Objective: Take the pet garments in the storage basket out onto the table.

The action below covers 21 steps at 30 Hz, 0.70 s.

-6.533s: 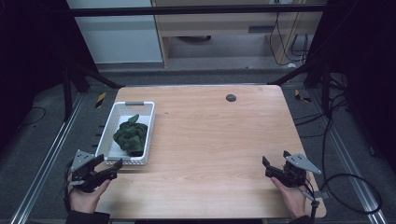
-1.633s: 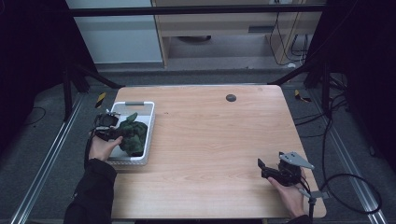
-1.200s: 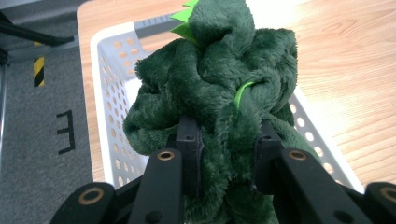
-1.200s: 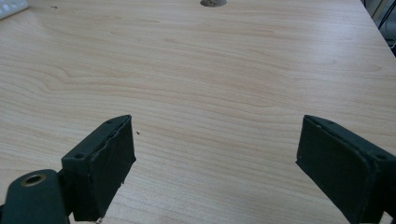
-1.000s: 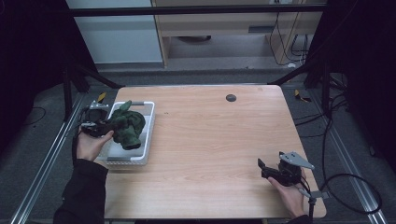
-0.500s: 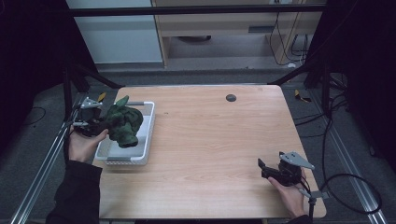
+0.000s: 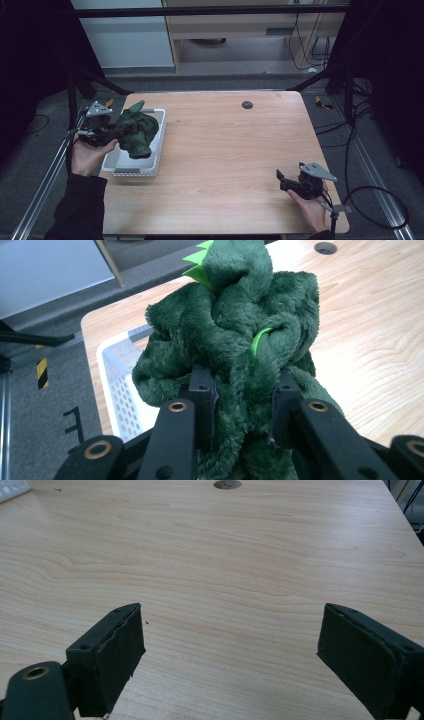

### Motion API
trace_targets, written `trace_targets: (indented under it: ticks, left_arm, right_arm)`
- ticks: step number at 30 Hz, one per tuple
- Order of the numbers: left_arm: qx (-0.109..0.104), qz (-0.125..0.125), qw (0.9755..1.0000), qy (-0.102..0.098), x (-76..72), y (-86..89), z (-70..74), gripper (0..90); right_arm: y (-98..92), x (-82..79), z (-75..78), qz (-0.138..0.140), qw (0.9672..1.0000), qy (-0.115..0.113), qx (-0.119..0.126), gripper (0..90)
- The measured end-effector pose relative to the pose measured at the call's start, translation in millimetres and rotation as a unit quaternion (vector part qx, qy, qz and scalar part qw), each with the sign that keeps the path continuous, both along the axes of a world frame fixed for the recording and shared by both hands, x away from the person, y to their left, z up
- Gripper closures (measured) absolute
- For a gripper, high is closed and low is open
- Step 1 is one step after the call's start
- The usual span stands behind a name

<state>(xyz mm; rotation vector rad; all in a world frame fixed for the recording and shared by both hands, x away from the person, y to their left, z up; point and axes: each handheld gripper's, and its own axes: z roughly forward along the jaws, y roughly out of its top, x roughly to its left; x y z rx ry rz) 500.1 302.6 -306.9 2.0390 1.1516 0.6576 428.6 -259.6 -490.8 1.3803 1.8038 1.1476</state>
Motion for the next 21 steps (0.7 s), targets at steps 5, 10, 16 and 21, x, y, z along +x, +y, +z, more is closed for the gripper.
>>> trace_targets:
  ticks: [5,10,16,21]
  left_arm:
    - [0.001,-0.020,0.9998,0.000,-3.7,-9.0,3.0,70.5]
    - [0.004,-0.039,0.9992,0.002,-6.3,-20.5,2.9,70.5]
    - [0.018,-0.065,0.9977,0.009,-8.0,-35.6,2.4,70.5]
    - [0.026,-0.082,0.9961,0.014,-7.7,-44.6,-0.2,70.5]
  right_arm:
    - [0.1,0.0,0.1,-0.001,1.0000,-0.001,0.001,11.3]
    - [-0.3,0.2,0.0,-0.001,1.0000,-0.003,-0.001,11.3]
    - [-0.5,0.3,-0.1,-0.001,1.0000,-0.004,-0.002,11.4]
    - [-0.3,0.3,-0.1,0.000,1.0000,-0.004,-0.002,11.4]
